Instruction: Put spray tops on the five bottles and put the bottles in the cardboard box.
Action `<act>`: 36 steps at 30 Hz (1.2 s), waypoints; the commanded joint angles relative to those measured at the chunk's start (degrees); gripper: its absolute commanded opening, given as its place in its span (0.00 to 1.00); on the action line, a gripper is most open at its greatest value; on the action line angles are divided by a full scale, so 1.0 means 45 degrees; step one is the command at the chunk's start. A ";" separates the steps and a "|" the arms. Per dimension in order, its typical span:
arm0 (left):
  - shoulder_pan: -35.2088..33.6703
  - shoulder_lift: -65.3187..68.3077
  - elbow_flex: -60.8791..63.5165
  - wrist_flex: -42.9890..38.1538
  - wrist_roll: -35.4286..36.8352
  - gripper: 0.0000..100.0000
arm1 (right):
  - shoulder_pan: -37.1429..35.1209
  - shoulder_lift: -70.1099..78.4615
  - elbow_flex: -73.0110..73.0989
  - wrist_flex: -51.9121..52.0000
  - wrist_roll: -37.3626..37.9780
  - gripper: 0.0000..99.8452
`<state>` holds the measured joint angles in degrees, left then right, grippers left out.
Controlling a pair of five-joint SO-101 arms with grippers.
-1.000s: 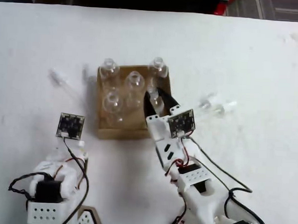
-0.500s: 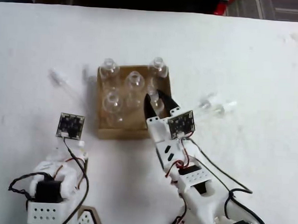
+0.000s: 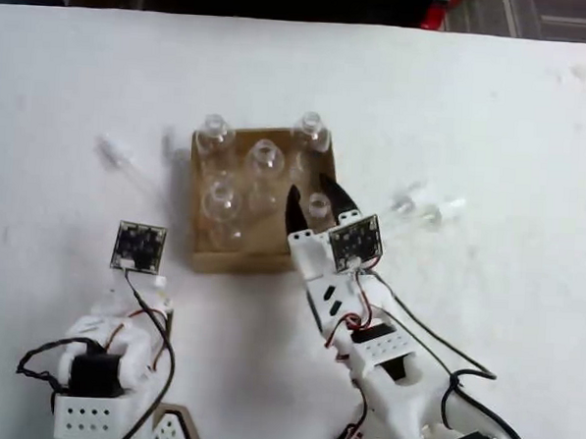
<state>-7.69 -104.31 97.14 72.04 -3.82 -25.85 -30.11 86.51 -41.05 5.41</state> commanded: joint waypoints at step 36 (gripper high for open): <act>-0.0127 -0.0107 -0.0039 -0.0215 0.0176 0.02 | 0.5734 -1.6303 0.0508 1.6576 -0.1817 0.13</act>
<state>-7.69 -104.31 97.14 72.04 -3.74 -2.46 -103.16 90.73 28.04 -0.75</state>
